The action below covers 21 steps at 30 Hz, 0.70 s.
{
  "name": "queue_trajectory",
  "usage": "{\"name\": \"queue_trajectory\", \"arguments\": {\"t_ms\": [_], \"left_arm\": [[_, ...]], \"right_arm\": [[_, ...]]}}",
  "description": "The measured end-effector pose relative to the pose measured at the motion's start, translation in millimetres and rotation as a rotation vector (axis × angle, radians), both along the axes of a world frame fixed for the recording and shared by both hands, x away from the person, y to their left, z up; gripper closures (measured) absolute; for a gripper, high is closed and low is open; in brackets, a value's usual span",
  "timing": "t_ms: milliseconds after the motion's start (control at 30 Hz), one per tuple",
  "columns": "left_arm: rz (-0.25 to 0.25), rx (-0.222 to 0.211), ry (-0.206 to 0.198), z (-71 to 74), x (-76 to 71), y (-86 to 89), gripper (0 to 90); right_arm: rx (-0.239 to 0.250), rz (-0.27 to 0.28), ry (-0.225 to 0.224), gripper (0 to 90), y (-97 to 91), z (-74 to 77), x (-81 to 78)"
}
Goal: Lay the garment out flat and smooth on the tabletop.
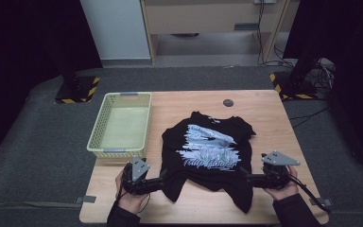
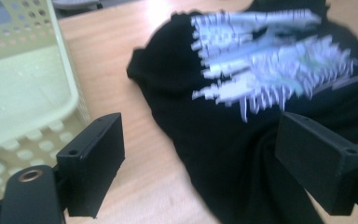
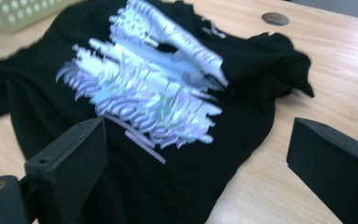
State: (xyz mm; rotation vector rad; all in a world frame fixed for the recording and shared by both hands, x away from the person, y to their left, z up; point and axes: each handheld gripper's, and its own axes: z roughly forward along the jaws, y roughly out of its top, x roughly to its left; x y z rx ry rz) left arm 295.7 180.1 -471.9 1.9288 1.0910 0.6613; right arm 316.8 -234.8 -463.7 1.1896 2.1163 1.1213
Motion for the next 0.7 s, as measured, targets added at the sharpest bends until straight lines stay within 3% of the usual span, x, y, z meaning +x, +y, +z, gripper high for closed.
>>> {"name": "queue_trajectory", "arguments": {"t_ms": [100, 333, 700], "left_arm": [[0.003, 0.004, 0.027, -7.0, -2.0, 1.4, 11.6], [-0.009, 0.042, 0.075, -21.1, -4.4, -0.7, 8.3], [-0.046, 0.119, 0.127, -35.8, -2.8, -11.7, 5.3]], "right_arm": [[-0.014, 0.005, 0.042, 5.8, -0.2, -7.0, -3.6], [-0.049, 0.0, 0.061, 5.0, 1.6, -12.7, -7.2], [-0.162, 0.021, 0.142, 4.1, 11.6, -28.7, -9.7]]}}
